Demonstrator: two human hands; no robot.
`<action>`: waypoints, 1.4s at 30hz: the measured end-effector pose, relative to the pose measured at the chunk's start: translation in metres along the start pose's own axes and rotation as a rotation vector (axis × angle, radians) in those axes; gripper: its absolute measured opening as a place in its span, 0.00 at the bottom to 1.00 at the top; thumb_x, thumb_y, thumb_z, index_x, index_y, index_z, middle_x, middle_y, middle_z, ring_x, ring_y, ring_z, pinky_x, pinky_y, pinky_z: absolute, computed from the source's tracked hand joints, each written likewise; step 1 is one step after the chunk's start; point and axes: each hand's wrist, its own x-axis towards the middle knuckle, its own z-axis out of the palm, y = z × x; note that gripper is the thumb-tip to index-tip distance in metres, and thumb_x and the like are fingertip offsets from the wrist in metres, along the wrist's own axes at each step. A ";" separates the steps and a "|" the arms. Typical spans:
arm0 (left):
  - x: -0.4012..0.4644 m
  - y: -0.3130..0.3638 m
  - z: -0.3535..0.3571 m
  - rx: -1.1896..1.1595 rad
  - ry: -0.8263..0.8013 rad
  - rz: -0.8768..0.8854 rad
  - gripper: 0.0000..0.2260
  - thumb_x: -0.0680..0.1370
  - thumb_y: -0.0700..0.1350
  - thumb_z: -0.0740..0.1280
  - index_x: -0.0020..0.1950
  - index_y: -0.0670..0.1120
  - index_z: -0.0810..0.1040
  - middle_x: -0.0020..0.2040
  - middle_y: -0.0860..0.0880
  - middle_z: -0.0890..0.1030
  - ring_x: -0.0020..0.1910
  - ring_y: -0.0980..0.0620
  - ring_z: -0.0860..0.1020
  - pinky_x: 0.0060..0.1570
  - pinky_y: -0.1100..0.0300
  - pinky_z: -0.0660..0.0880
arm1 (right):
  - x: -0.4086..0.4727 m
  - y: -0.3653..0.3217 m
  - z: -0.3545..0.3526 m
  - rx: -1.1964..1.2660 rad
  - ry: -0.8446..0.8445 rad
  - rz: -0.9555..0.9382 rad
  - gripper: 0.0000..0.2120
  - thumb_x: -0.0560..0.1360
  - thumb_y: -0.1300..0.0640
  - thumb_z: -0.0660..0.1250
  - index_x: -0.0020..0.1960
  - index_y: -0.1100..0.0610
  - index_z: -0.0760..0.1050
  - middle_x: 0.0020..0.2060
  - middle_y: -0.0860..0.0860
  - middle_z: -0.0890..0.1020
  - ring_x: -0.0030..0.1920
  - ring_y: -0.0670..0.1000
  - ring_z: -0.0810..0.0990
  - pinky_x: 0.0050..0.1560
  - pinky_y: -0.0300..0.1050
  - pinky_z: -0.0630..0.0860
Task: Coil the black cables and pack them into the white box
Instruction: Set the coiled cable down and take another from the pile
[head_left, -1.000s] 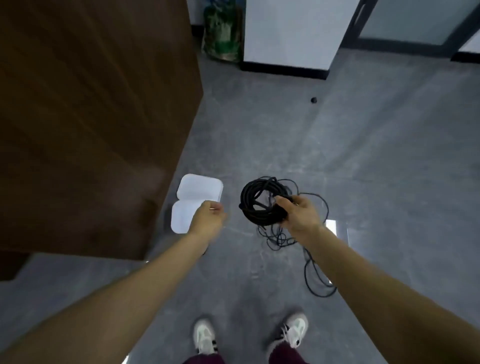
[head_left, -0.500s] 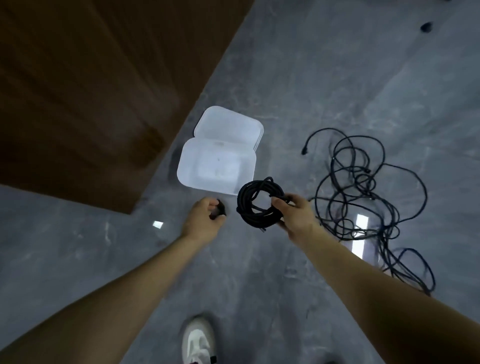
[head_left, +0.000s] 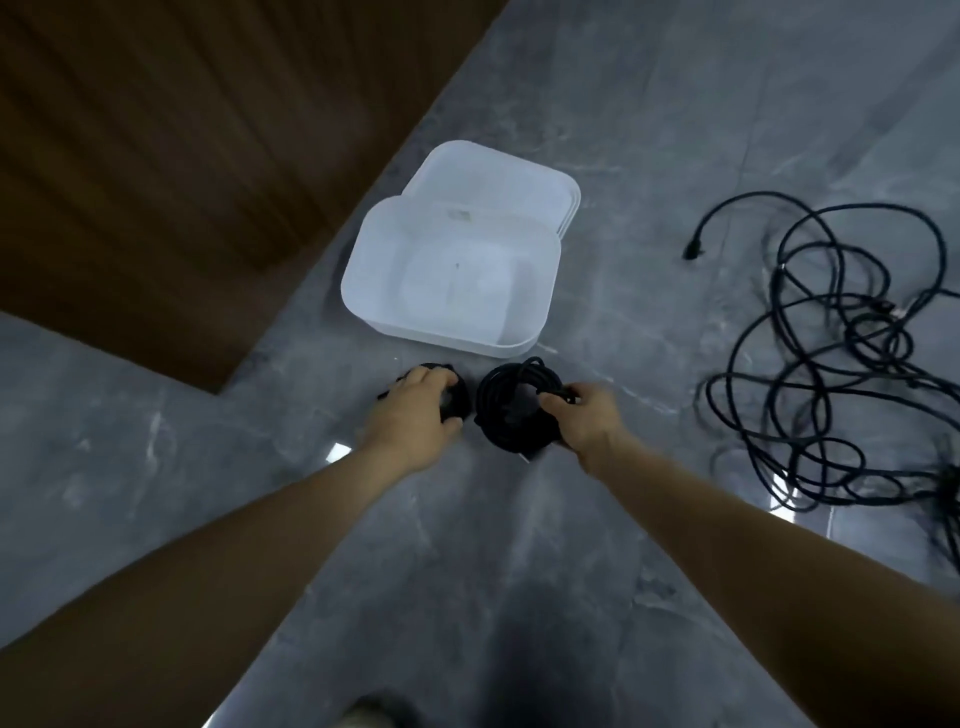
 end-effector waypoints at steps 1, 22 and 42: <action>0.000 0.001 0.002 0.042 -0.011 0.021 0.23 0.77 0.46 0.66 0.71 0.47 0.65 0.69 0.47 0.66 0.66 0.47 0.68 0.63 0.49 0.69 | 0.004 0.003 0.002 -0.009 0.003 0.003 0.11 0.76 0.60 0.66 0.52 0.68 0.74 0.42 0.59 0.77 0.45 0.59 0.78 0.54 0.63 0.76; 0.034 0.197 0.073 0.203 -0.023 0.432 0.23 0.76 0.47 0.67 0.70 0.46 0.67 0.69 0.45 0.67 0.66 0.43 0.69 0.64 0.50 0.68 | -0.029 0.012 -0.205 -0.358 0.284 -0.129 0.20 0.78 0.54 0.63 0.67 0.62 0.69 0.62 0.58 0.76 0.59 0.58 0.76 0.53 0.46 0.72; 0.035 0.252 0.146 0.244 -0.055 0.419 0.22 0.77 0.47 0.67 0.69 0.47 0.68 0.67 0.46 0.67 0.66 0.47 0.68 0.63 0.52 0.69 | -0.009 0.090 -0.292 -1.004 0.145 -0.270 0.17 0.79 0.49 0.59 0.65 0.55 0.68 0.59 0.56 0.77 0.60 0.58 0.73 0.59 0.49 0.65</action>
